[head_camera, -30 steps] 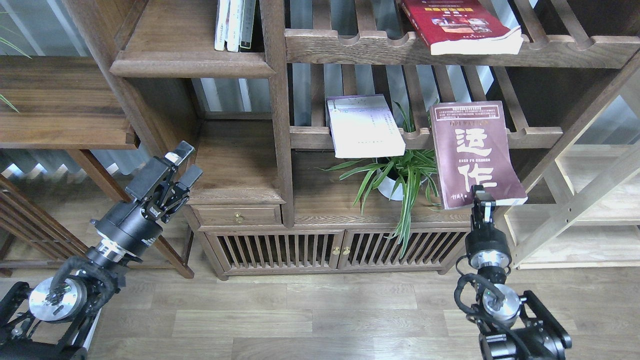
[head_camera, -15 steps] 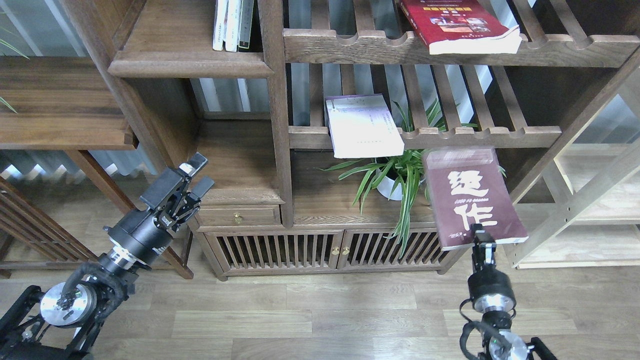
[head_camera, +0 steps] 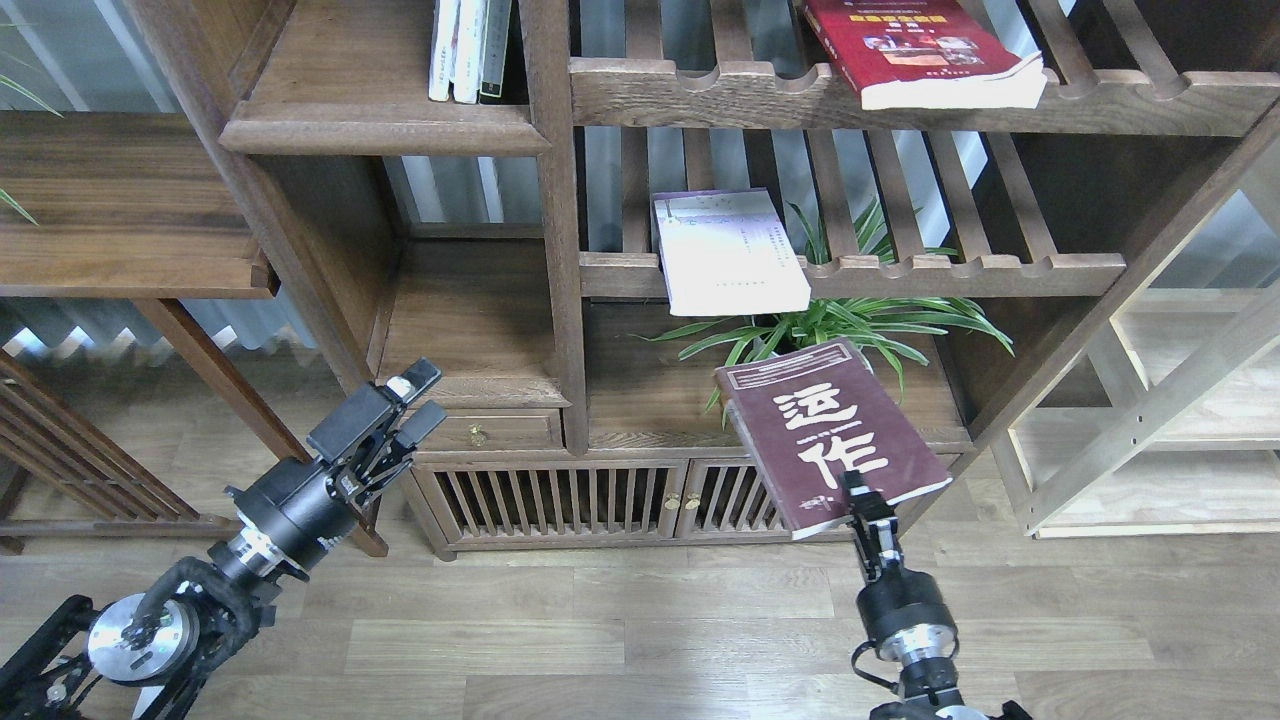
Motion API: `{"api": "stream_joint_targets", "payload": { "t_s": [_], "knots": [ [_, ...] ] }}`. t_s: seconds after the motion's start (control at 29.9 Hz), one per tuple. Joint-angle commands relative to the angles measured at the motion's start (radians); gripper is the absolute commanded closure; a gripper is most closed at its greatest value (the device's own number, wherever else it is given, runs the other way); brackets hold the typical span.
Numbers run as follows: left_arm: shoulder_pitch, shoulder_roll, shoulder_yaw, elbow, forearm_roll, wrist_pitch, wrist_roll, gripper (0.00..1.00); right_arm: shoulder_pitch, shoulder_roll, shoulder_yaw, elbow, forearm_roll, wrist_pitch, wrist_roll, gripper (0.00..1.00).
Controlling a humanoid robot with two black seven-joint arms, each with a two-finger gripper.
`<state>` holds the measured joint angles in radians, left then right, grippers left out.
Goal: Organize books on shelf
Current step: 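Pull the maroon book off the shelf with the right gripper, tilting it down, then bring the book toward the left gripper and grasp its edge with left gripper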
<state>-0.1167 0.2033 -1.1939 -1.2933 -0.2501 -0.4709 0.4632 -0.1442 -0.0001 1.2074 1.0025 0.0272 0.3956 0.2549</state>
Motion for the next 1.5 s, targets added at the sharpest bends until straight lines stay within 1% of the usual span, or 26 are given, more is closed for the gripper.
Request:
{"api": "stream_joint_targets", "payload": {
  "t_s": [0.0,0.4,0.5,0.6,0.74,0.97,1.17,1.3,1.47],
  "knots": [
    [0.005,0.004,0.011,0.011,0.005,0.001,0.002,0.00,0.002,0.000,-0.043,0.018,0.000,0.005,0.000,0.97],
    [0.011,-0.010,0.037,0.037,0.012,-0.018,-0.005,0.01,0.005,0.000,-0.120,0.060,0.000,0.008,-0.002,0.96],
    [0.009,-0.016,0.054,0.072,0.009,-0.018,-0.014,0.00,0.003,0.000,-0.126,0.070,0.000,0.009,-0.002,0.96],
    [-0.001,-0.018,0.082,0.083,0.015,-0.018,-0.006,0.00,-0.002,0.000,-0.149,0.076,0.000,0.012,-0.003,0.96],
    [-0.008,-0.012,0.125,0.088,0.014,-0.018,-0.006,0.00,-0.009,0.000,-0.175,0.082,-0.001,0.015,-0.005,0.96],
    [-0.003,-0.027,0.149,0.086,0.005,-0.018,-0.006,0.00,-0.078,0.000,-0.164,0.094,-0.036,0.068,-0.017,0.96],
    [0.002,-0.032,0.168,0.088,-0.005,-0.018,-0.009,0.00,-0.080,0.000,-0.169,0.096,-0.038,0.065,-0.019,0.97],
    [0.002,-0.025,0.169,0.089,-0.092,-0.018,-0.005,0.00,-0.078,0.000,-0.173,0.096,-0.036,0.071,-0.019,0.96],
    [-0.005,-0.006,0.224,0.086,-0.167,-0.018,-0.002,0.00,-0.055,0.000,-0.202,0.099,-0.033,0.072,-0.019,0.96]
  ]
}}
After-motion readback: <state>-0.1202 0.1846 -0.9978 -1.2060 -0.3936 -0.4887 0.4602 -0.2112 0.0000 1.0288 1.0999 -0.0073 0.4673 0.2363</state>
